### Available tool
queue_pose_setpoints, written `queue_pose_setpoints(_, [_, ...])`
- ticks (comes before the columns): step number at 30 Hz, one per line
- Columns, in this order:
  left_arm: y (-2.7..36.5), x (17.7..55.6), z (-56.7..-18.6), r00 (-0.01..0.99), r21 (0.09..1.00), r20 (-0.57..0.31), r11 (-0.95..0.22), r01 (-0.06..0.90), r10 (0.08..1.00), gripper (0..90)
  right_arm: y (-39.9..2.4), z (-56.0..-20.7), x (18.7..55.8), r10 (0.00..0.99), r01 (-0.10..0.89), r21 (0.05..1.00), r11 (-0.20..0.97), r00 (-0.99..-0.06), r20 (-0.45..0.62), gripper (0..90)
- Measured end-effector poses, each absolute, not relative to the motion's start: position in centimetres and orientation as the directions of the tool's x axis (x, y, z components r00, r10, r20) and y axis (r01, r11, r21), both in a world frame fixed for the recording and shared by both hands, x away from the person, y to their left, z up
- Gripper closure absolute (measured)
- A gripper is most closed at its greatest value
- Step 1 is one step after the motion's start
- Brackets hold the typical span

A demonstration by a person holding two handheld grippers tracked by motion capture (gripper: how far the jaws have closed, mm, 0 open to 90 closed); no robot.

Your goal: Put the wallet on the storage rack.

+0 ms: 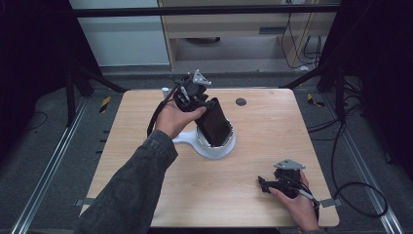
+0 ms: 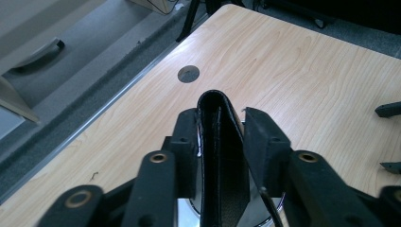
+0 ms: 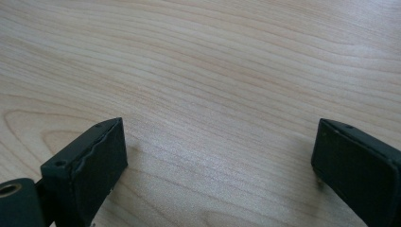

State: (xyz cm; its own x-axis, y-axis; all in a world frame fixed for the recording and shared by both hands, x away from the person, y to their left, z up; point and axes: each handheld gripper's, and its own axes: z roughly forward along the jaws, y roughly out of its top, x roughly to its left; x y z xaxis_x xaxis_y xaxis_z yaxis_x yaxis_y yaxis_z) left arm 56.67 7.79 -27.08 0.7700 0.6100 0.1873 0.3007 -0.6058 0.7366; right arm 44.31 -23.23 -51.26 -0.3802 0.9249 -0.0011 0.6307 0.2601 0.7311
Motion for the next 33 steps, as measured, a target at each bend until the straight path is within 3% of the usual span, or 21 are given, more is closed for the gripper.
queue_pose_setpoints(8, [7.4, 54.9, -27.1, 0.772, 0.753, 0.215, -0.605, 0.259, 0.598, 30.0, -23.2, -51.3, 44.4, 0.923, 0.628, 0.731, 0.266, -0.385, -0.006, 3.6])
queue_pose_setpoints(15, [7.3, 53.3, -27.4, 0.777, 0.757, 0.219, -0.605, 0.247, 0.59, 10.0, -23.2, -51.3, 44.5, 0.924, 0.631, 0.73, 0.263, -0.383, -0.002, 3.4])
queue_pose_setpoints(22, [8.1, 51.5, -28.4, 0.784, 0.773, 0.202, -0.587, 0.239, 0.586, 7.6, -23.2, -51.3, 44.5, 0.923, 0.628, 0.731, 0.267, -0.385, -0.007, 3.4])
queue_pose_setpoints(33, [11.1, 47.6, -33.1, 0.795, 0.773, 0.173, -0.58, 0.257, 0.582, 5.4, -23.2, -51.3, 44.2, 0.924, 0.632, 0.729, 0.26, -0.382, 0.001, 3.5])
